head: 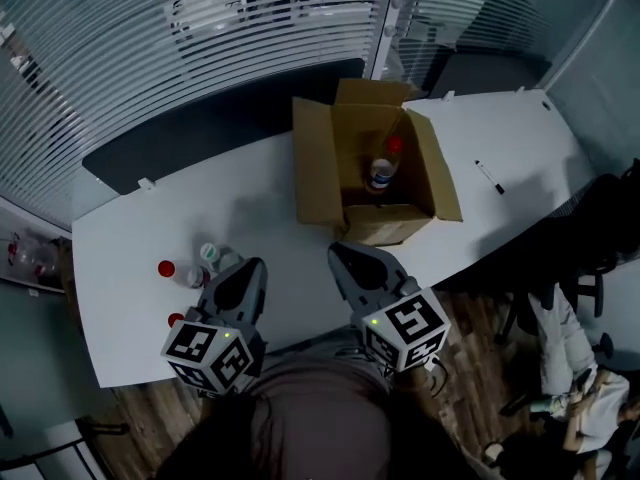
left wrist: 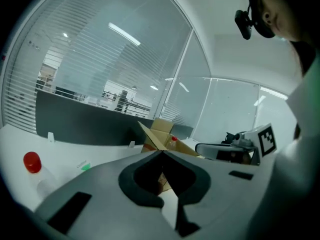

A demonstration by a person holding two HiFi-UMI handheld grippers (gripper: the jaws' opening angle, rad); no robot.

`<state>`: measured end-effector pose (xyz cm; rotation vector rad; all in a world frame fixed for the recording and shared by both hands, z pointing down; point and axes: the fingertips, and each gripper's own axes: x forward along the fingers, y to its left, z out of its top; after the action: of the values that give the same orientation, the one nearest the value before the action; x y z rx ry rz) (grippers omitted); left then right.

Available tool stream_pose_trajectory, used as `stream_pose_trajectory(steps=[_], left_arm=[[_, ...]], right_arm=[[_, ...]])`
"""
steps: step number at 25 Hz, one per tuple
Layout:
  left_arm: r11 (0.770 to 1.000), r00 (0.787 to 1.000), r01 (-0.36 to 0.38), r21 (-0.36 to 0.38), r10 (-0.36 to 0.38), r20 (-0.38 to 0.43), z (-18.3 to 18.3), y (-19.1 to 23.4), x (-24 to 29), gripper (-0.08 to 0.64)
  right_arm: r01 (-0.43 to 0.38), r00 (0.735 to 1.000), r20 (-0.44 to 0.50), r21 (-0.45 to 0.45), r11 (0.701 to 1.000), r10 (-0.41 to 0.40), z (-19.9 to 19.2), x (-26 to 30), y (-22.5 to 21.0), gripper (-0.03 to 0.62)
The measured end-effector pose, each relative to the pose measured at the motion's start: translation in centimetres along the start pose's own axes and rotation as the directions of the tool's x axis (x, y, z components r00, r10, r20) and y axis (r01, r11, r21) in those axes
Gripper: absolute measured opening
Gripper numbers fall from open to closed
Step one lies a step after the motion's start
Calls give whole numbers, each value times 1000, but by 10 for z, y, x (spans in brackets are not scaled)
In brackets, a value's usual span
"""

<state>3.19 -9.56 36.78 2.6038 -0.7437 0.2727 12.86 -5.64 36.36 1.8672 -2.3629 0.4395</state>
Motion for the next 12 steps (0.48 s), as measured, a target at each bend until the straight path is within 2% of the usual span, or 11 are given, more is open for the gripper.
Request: stream_pose_trajectory(steps=[12], left_arm=[[996,996,82,43,-80,-45,-6,-29,38,8]], right_arm=[[92,996,16,29,995,-93,-4,-26,-42,34]])
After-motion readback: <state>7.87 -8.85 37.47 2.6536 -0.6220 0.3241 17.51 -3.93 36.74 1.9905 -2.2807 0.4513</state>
